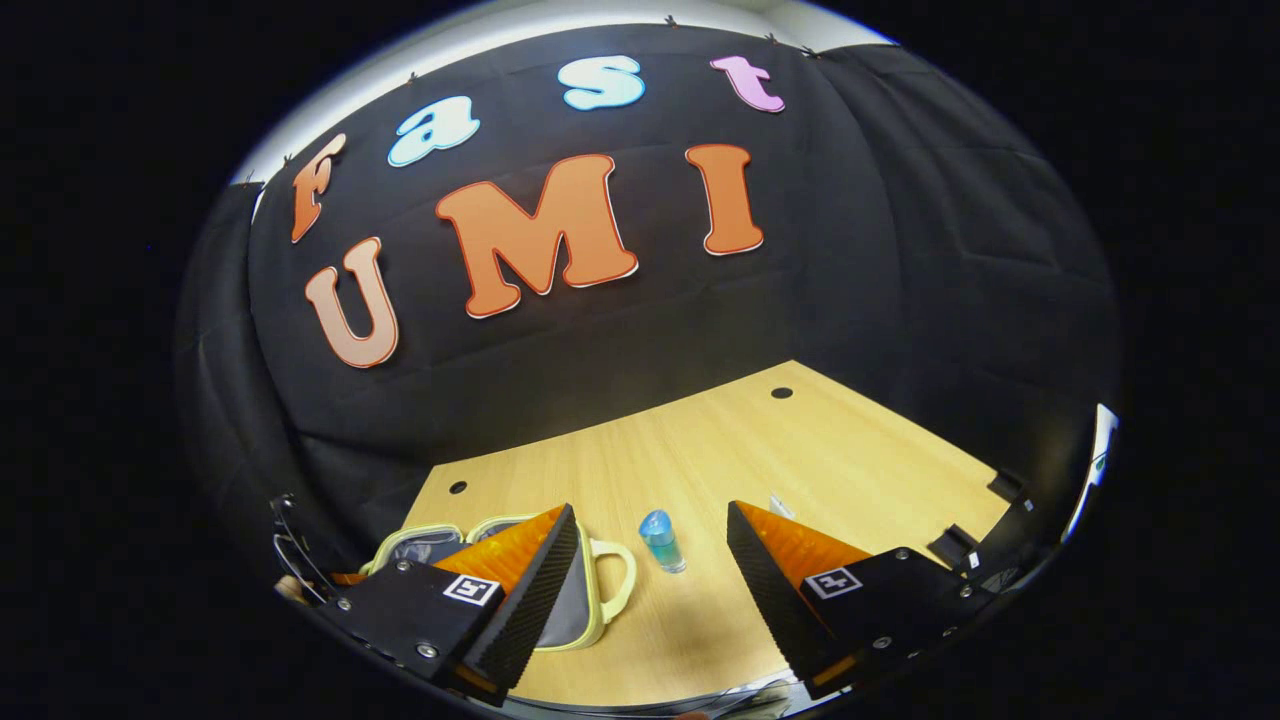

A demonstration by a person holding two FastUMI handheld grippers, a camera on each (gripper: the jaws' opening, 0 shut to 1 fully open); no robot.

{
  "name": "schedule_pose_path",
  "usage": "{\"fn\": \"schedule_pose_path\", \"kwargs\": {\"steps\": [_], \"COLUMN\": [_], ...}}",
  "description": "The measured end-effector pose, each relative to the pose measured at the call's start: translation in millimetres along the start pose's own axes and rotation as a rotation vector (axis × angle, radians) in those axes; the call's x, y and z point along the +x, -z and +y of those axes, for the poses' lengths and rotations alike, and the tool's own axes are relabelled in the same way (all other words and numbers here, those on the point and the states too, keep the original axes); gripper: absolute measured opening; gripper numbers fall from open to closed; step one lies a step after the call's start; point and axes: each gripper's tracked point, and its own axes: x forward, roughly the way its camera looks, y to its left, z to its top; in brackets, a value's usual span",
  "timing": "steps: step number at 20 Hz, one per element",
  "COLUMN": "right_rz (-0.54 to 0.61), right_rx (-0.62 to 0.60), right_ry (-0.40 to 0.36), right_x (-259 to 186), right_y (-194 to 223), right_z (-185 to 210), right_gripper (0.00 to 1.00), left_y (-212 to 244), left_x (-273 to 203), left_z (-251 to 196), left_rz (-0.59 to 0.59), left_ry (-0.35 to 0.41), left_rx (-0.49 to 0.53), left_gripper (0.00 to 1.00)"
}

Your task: First open the suitcase, pack the skin care products into it, and then close the suitcase.

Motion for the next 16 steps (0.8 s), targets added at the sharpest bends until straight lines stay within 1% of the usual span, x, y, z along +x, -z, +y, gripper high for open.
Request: {"fn": "schedule_pose_path", "kwargs": {"steps": [1,2,4,7,10,11,12,13,14,15,16], "right_rz": [-0.005,-0.014,-0.034,-0.073,-0.116,-0.131,-0.137,-0.139,-0.135,-0.128,-0.122], "right_rx": [-0.020,-0.042,-0.083,-0.168,-0.273,-0.297,-0.315,-0.323,-0.321,-0.314,-0.305], "right_ry": [-0.005,-0.011,-0.025,-0.068,-0.096,-0.106,-0.117,-0.126,-0.137,-0.147,-0.152], "right_x": [5,9,19,35,50,53,55,57,57,57,58], "right_y": [-1,-4,-11,-23,-34,-37,-39,-39,-39,-36,-35], "right_z": [-3,-7,-16,-32,-53,-60,-66,-72,-76,-81,-84], "right_gripper": [0.95,0.95,0.95,0.95,0.95,0.95,0.95,0.95,0.95,0.95,0.95], "left_y": [-9,-22,-64,-114,-151,-160,-164,-170,-160,-154,-138], "left_x": [-14,-33,-79,-161,-256,-291,-325,-355,-376,-396,-388], "left_z": [-2,-7,-33,-89,-149,-171,-191,-214,-225,-245,-250], "left_rz": [-0.045,-0.101,-0.268,-0.505,-0.771,-0.877,-0.978,-1.070,-1.139,-1.164,-1.145], "left_ry": [-0.037,-0.053,-0.048,-0.040,-0.067,-0.071,-0.072,-0.068,-0.050,-0.031,0.036], "left_rx": [0.007,0.012,-0.002,-0.060,-0.097,-0.110,-0.122,-0.134,-0.150,-0.169,-0.184], "left_gripper": [0.95,0.99,0.98,0.98,0.97,0.97,0.97,0.94,0.94,0.94,0.94]}}
